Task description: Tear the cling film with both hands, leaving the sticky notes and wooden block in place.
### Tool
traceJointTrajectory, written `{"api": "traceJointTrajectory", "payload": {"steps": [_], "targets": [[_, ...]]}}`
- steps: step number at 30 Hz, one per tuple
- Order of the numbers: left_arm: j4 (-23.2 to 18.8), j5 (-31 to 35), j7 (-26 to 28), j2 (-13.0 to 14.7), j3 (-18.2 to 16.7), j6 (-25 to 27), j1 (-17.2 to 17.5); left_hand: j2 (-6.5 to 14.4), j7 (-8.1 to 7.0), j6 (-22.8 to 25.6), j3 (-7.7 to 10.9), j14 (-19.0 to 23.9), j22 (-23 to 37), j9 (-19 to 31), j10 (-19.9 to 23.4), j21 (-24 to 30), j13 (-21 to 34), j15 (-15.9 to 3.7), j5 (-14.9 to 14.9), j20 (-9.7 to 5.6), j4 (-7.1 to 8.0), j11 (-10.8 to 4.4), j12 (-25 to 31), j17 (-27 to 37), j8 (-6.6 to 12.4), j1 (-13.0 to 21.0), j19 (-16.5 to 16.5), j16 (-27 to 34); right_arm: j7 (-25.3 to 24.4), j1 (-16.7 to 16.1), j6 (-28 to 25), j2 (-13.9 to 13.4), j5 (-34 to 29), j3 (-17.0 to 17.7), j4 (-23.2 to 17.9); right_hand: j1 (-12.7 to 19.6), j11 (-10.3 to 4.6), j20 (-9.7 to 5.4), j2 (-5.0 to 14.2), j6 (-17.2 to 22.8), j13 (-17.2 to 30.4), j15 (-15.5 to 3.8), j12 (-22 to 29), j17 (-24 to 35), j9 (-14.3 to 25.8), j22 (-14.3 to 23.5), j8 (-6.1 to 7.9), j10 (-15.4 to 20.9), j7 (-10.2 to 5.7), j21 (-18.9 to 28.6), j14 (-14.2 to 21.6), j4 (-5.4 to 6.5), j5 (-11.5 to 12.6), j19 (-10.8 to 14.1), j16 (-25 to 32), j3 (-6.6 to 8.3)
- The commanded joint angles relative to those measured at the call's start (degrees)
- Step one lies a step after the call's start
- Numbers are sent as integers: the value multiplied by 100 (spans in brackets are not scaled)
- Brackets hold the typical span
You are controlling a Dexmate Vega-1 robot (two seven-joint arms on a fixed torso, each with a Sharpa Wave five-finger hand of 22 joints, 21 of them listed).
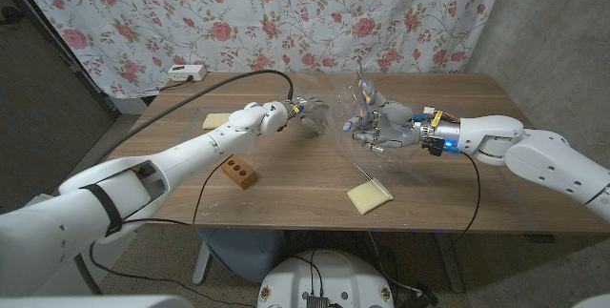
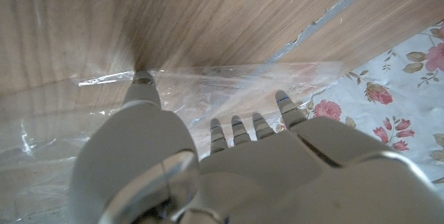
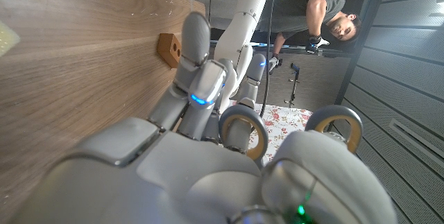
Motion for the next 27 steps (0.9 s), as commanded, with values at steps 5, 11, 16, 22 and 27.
{"api": "traceJointTrajectory", "payload": {"steps": [5, 11, 16, 22, 27], "targets": [[179, 138, 205, -69, 245, 92, 27, 365, -178, 1528, 459, 1779, 82, 88, 1729, 181, 623, -616, -33, -57, -75, -499, 971, 286, 312, 606, 807, 570, -37, 16, -34, 27, 24, -10, -34, 49, -952, -228, 22, -1, 44, -282, 57, -1, 13, 31, -45, 1264, 481, -26, -140, 53, -30, 72, -23, -11], [211, 92, 528, -96, 198, 130, 129, 492, -95, 2747, 697, 3257, 146, 212, 3002, 421, 1321, -908, 2, -209, -98, -531, 2035, 852, 636, 1347, 1439, 1394, -38, 13, -28, 22, 26, 1, -47, 54, -946, -228, 32, -8, 23, -283, 57, -3, 11, 32, -55, 1286, 471, -33, -144, 54, -38, 73, -26, -10], [252, -17, 1116, -102, 79, 63, 288, 571, 71, 3705, 955, 4645, 237, 419, 3767, 715, 2168, -971, -57, -394, -78, -505, 2978, 1485, 1039, 2092, 1813, 1996, -57, -31, 5, 10, 21, 23, -64, 55, -941, -228, 38, 5, 5, -283, 51, -3, 14, 26, -52, 1294, 468, -43, -146, 56, -43, 68, -26, -10], [353, -392, 1898, -160, -200, -53, 548, 695, 266, 4188, 1248, 5070, 395, 437, 4074, 1097, 1922, -948, -9, -610, 293, -475, 2820, 1397, 1292, 1834, 2150, 1659, -55, -111, 88, -12, -4, 58, -73, 63, -966, -228, 59, 19, -13, -284, 49, -4, 10, 36, -57, 1300, 470, -43, -145, 56, -54, 77, -27, -6], [424, -744, 2629, -223, -463, -182, 780, 670, 385, 4243, 1342, 5279, 493, 421, 4247, 1273, 1928, -955, -12, -661, 322, -469, 2834, 1390, 1325, 1781, 2262, 1604, -87, -152, 90, -49, -18, 76, -87, 73, -975, -227, 72, 45, -52, -285, 34, -4, 20, 41, -45, 1319, 475, -45, -146, 54, -60, 78, -28, -2]]}}
